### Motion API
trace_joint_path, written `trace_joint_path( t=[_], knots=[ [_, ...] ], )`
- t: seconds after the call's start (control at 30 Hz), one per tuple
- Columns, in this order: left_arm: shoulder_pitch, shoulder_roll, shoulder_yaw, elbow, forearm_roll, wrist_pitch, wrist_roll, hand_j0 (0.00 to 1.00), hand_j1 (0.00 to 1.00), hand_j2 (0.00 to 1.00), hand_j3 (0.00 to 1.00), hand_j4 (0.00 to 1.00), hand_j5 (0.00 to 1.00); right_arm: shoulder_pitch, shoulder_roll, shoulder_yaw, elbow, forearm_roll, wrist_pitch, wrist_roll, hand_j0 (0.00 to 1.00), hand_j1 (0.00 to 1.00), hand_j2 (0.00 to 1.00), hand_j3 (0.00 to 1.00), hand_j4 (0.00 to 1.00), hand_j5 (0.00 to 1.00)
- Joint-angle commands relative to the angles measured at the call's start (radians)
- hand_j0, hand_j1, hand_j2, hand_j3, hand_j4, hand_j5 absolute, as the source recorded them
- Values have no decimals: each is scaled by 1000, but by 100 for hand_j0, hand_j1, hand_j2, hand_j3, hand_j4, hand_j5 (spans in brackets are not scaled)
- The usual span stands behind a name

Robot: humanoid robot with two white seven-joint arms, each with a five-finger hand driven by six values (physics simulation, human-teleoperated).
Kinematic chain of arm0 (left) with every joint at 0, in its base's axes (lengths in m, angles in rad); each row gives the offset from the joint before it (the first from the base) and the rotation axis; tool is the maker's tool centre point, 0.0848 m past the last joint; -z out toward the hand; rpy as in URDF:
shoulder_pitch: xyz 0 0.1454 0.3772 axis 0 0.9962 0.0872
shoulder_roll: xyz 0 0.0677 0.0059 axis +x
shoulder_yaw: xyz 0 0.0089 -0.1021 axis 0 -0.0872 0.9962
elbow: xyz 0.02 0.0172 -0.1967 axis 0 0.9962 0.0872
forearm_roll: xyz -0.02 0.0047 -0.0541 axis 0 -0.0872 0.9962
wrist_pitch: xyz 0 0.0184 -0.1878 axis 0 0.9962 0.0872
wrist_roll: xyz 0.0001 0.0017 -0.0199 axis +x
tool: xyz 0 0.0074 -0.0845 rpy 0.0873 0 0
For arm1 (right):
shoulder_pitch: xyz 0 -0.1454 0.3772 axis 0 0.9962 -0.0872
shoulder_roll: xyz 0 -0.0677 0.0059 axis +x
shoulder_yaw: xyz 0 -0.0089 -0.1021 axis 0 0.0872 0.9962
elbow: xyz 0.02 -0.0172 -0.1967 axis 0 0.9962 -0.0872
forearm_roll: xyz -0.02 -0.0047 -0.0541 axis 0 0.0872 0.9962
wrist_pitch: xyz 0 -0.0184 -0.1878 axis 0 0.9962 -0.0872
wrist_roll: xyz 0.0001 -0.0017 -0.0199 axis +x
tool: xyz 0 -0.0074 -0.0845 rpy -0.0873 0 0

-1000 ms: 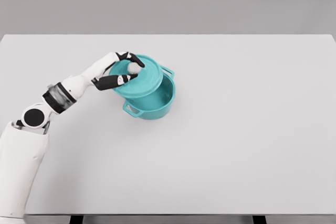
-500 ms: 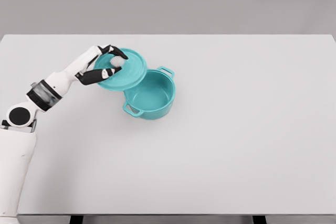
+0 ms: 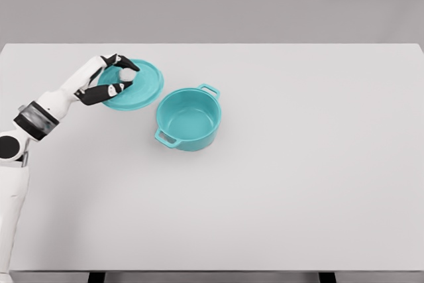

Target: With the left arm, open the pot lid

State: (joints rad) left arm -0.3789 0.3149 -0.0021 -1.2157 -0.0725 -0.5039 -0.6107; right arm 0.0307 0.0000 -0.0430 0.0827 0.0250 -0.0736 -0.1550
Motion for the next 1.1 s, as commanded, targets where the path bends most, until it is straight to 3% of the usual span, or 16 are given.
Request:
trace_joint_path(
  t=[0.0,0.37,0.7,1.07],
  knots=[
    [0,6,4,15,10,2,0,52,52,52,52,52,52,0,0,0,0,0,0,0,100,100,100,100,100,100],
    [2,46,10,27,10,2,0,56,56,56,56,56,56,0,0,0,0,0,0,0,100,100,100,100,100,100],
    [0,47,10,42,10,-4,0,73,73,73,73,73,73,0,0,0,0,0,0,0,100,100,100,100,100,100],
    [-3,47,11,45,10,-1,0,70,70,70,70,70,70,0,0,0,0,0,0,0,100,100,100,100,100,100]
  ],
)
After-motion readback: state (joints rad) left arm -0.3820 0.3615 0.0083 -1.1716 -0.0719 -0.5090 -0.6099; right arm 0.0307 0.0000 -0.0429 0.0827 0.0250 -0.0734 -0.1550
